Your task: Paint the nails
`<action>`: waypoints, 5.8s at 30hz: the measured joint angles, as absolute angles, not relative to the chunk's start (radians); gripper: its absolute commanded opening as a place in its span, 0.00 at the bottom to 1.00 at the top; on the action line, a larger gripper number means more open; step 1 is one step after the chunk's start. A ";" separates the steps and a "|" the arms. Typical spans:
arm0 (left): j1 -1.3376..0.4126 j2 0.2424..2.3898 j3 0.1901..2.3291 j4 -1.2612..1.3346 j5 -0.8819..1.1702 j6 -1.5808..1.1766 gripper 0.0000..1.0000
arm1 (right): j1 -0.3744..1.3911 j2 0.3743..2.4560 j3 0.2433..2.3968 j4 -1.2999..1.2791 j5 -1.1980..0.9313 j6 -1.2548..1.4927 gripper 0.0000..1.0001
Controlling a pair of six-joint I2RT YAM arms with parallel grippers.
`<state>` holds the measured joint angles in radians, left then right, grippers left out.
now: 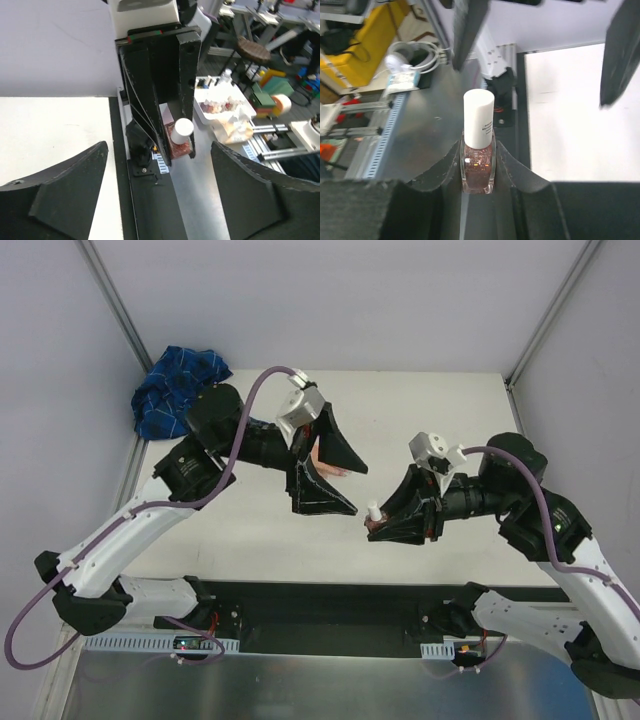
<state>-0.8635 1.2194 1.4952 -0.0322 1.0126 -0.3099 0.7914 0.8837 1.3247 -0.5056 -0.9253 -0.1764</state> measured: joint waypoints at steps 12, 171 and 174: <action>-0.856 1.232 1.548 -0.101 0.752 -0.410 0.87 | 0.801 0.845 1.340 -0.565 -0.508 -0.231 0.00; -0.927 1.061 1.255 -0.547 -0.043 -0.201 0.00 | 0.934 0.649 1.195 -0.575 0.174 -0.184 0.90; -0.846 0.981 1.045 -0.575 -0.222 -0.284 0.00 | 0.934 0.638 1.177 -0.581 0.205 -0.172 0.90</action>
